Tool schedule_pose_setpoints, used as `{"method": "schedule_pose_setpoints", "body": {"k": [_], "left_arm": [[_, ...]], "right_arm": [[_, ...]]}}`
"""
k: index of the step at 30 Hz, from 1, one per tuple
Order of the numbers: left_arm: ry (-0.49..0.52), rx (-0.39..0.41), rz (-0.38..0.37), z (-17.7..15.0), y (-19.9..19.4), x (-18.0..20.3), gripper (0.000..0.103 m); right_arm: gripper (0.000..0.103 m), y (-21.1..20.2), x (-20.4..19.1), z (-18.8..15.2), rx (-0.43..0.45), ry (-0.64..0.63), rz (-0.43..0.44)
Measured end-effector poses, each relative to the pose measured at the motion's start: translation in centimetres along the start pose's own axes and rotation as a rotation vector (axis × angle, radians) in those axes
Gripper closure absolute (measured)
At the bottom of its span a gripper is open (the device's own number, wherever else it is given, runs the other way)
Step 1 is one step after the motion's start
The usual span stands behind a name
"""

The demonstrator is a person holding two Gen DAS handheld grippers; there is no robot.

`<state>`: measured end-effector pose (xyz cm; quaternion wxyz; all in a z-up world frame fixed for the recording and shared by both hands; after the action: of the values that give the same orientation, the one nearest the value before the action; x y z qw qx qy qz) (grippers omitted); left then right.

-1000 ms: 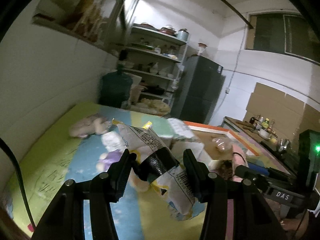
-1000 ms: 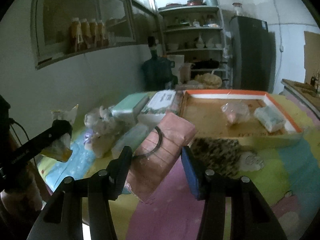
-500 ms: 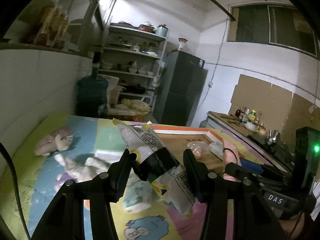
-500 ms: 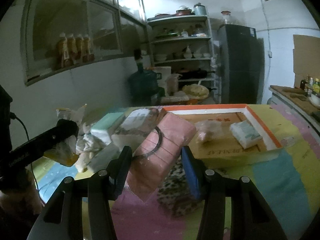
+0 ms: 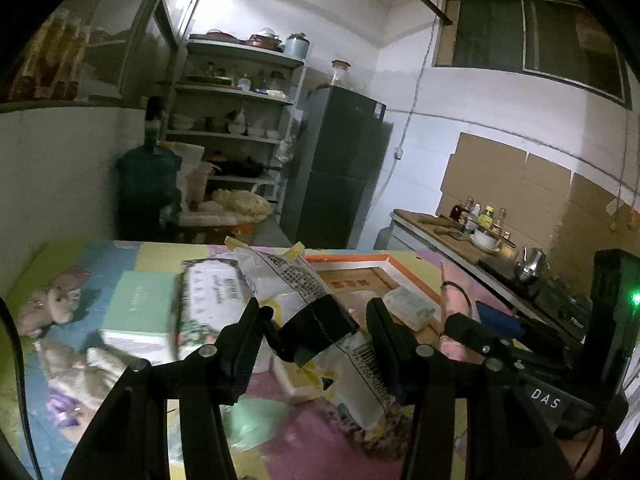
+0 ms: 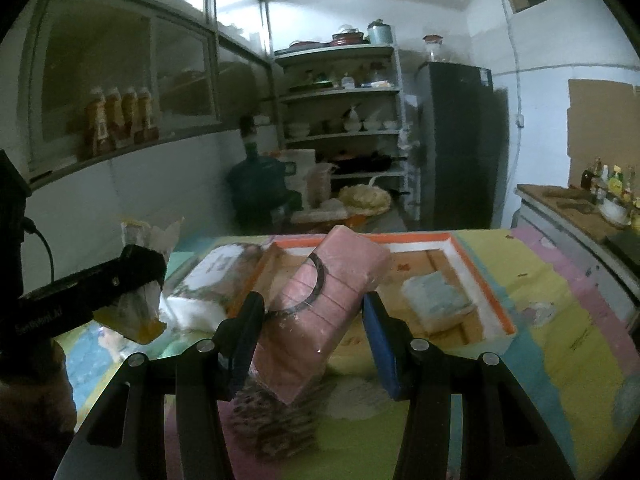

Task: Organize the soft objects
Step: 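Carry the snack bag with the left gripper while the right carries the pink package to the tray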

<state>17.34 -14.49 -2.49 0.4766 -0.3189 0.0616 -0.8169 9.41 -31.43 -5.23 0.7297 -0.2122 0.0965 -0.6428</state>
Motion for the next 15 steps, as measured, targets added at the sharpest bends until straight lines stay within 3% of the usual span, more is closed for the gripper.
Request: {"method": "schedule_pose_setpoints", "body": {"k": [15], "left_arm": [[-0.024, -0.079, 0.004, -0.5, 7.0, 2.9, 0.051]], "right_arm": [[0.051, 2.7, 6.7, 0.3, 0.006, 0.012, -0.040]]}}
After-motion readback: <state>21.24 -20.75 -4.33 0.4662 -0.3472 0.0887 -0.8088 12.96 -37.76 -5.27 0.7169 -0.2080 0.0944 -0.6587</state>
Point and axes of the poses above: each gripper's, at about its wrist camera, not at the fingertips, and y roughly the way its jaws point, x to its right, z to its top, the point moved 8 cm from there along y, roughly the way its jaws point, and after that the axes turned 15 degrees about -y, right-handed, at the moved point
